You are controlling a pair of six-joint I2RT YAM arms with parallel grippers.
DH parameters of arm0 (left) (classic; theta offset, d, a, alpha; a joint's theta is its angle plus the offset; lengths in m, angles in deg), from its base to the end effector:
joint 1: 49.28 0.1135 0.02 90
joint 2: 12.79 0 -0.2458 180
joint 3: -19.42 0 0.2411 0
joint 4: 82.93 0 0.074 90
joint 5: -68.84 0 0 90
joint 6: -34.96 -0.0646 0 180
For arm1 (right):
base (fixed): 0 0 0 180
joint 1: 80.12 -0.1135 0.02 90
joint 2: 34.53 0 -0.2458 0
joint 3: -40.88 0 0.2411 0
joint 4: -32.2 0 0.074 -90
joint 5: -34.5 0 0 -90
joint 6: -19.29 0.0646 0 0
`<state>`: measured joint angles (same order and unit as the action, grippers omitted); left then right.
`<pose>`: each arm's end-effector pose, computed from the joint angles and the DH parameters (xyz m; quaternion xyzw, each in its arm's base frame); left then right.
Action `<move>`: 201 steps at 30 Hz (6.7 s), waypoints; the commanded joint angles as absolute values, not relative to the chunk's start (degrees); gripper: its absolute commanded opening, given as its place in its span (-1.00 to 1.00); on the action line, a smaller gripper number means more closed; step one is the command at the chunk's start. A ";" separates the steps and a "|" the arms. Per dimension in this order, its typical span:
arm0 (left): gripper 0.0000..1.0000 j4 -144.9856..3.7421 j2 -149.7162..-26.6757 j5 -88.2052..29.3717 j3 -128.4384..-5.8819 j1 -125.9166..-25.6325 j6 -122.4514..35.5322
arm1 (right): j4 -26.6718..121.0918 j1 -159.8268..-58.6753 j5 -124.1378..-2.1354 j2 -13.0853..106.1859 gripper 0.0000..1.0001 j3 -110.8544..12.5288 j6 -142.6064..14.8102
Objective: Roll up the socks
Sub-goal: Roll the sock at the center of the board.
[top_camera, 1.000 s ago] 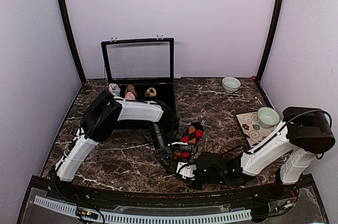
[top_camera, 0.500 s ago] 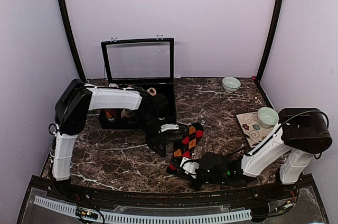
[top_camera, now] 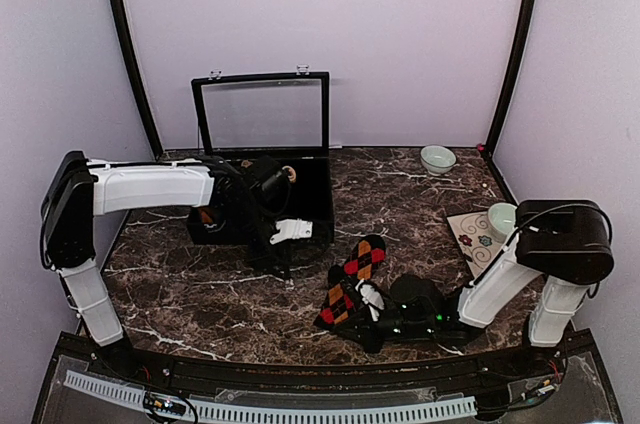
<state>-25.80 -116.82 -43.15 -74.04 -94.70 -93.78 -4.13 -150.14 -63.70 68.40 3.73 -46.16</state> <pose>0.2407 -0.2787 0.1839 0.6728 0.6901 -0.1979 0.1786 0.0918 0.2795 0.0654 -0.3662 0.7805 0.4114 0.2957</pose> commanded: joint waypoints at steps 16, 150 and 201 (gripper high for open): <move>-0.32 -31.78 -119.10 -37.02 -68.78 -111.00 -112.09 | 3.65 -145.00 -74.72 77.55 -1.00 9.06 -20.37; -0.99 3.71 -161.08 -56.90 -102.87 -102.89 -104.90 | 22.77 -163.24 -42.44 63.52 -0.33 -10.26 -83.89; -0.47 -29.80 -109.74 -42.95 -59.05 -110.72 -110.52 | 8.01 -150.72 -68.51 75.57 -0.86 7.48 -26.41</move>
